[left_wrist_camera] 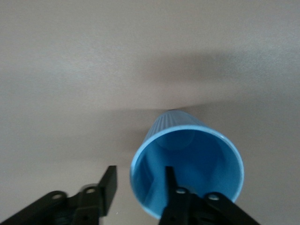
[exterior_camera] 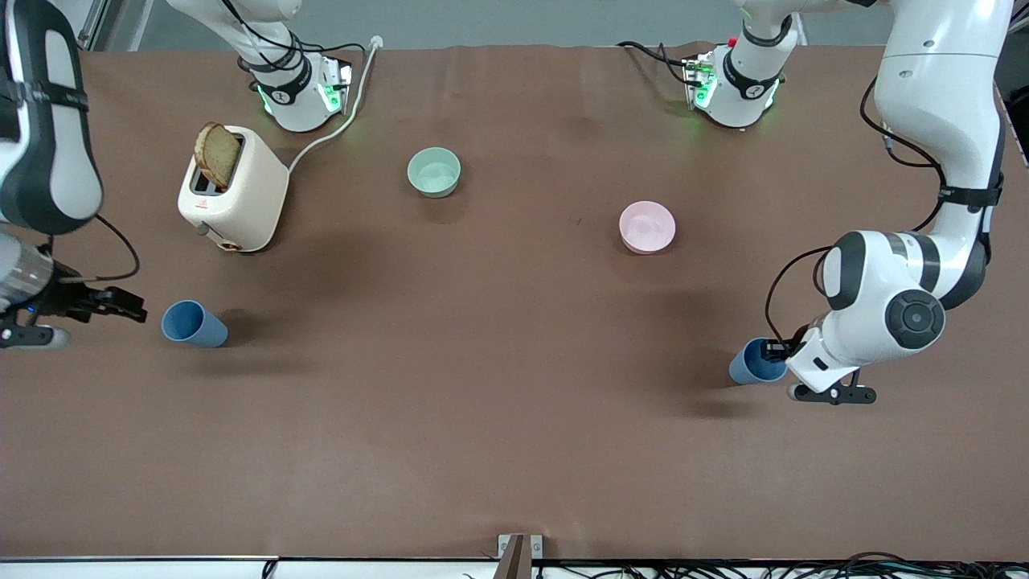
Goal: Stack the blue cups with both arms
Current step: 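Reach the right and left grippers down to the two blue cups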
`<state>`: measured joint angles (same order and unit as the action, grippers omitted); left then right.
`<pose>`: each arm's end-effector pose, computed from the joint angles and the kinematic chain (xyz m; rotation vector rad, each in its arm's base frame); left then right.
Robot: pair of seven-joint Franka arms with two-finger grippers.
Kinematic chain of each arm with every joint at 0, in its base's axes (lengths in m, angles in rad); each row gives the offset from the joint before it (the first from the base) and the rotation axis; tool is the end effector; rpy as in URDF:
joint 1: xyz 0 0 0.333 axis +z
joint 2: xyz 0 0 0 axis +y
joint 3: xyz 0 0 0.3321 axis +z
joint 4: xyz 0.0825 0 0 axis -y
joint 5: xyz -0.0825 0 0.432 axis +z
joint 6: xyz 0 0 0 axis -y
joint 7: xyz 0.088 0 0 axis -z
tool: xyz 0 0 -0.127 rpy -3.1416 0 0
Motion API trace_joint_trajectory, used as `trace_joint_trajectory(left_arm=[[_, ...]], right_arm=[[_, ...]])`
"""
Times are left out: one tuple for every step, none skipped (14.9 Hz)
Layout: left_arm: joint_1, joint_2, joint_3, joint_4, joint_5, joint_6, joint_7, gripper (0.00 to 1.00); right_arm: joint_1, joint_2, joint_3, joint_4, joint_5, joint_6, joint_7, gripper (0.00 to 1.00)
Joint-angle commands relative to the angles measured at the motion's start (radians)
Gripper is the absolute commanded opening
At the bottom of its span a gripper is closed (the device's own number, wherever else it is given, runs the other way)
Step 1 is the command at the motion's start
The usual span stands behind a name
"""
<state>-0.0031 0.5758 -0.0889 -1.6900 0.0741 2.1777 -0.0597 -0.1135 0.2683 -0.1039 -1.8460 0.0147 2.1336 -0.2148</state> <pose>0.7092 -0.0567 0.2204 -3.1207 0.1014 0.1315 0.6555 -0.1407 0.3542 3.1224 -0.0099 0.0267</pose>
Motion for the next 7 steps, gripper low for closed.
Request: trace_joint_trajectory(left_arm=[[-0.003, 0.007, -0.005, -0.002, 0.004, 0.019, -0.002, 0.04], [-0.005, 0.006, -0.006, 0.001, 0.003, 0.019, -0.002, 0.01], [-0.003, 0.001, -0.014, 0.003, 0.003, 0.021, -0.003, 0.0], [0.0, -0.007, -0.032, 0.009, 0.001, 0.021, -0.005, 0.0], [0.003, -0.016, -0.055, 0.018, -0.002, 0.019, -0.008, 0.0], [0.002, -0.027, -0.081, 0.02, -0.004, 0.017, -0.026, 0.0], [0.0, -0.033, -0.121, 0.032, -0.004, 0.014, -0.078, 0.0]], right_arm=[[-0.011, 0.044, 0.009, -0.009, -0.021, 0.046, 0.006, 0.99], [-0.008, 0.048, 0.009, -0.018, -0.021, 0.051, 0.008, 0.99], [-0.003, 0.058, 0.009, -0.024, -0.021, 0.052, 0.008, 0.98], [-0.003, 0.074, 0.009, -0.025, -0.021, 0.055, 0.008, 0.97], [-0.005, 0.087, 0.009, -0.025, -0.021, 0.064, 0.008, 0.95], [-0.009, 0.098, 0.009, -0.025, -0.021, 0.077, 0.006, 0.93], [-0.015, 0.109, 0.009, -0.025, -0.021, 0.081, 0.005, 0.9]])
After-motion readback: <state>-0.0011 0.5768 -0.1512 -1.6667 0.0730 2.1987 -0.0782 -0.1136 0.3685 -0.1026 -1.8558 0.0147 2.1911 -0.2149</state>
